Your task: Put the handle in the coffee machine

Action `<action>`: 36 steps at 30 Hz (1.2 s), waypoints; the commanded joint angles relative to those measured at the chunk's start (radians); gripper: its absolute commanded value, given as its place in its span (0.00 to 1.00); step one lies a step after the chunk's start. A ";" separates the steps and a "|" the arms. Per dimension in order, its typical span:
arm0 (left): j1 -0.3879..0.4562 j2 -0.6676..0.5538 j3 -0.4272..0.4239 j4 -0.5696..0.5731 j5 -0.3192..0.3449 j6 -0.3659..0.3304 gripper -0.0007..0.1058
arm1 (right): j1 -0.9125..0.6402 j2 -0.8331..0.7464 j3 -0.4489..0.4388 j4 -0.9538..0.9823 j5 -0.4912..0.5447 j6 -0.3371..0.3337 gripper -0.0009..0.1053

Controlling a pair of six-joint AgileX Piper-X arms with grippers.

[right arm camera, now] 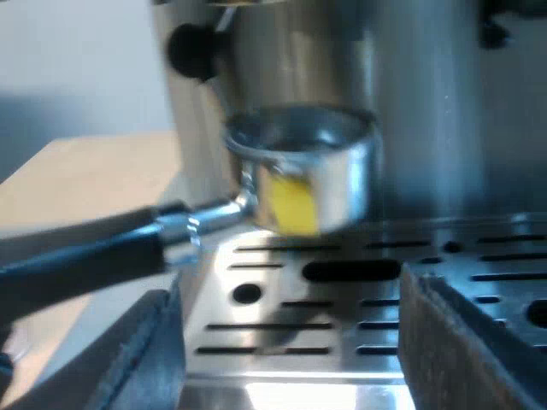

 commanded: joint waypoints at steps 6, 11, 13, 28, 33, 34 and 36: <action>0.003 0.001 -0.024 -0.048 0.058 -0.008 0.01 | -0.032 0.056 -0.006 -0.207 0.011 -0.191 0.54; 0.003 0.049 -0.060 -0.048 0.069 -0.008 0.01 | -0.077 0.059 -0.012 -0.250 -0.035 -0.227 0.54; 0.003 0.067 -0.075 -0.048 0.071 -0.008 0.01 | -0.095 0.059 -0.025 -0.250 -0.066 -0.235 0.54; 0.003 0.171 -0.171 -0.029 0.079 0.001 0.01 | -0.159 0.151 -0.204 -0.227 -0.098 -0.265 0.54; 0.003 0.173 -0.201 -0.017 0.079 0.021 0.01 | -0.159 0.151 -0.204 -0.242 -0.092 -0.282 0.54; 0.003 0.173 -0.202 -0.013 0.079 0.021 0.01 | -0.159 0.151 -0.204 -0.245 -0.092 -0.285 0.54; 0.003 0.173 -0.204 -0.001 0.091 0.026 0.01 | -0.156 0.149 -0.204 -0.258 -0.090 -0.302 0.54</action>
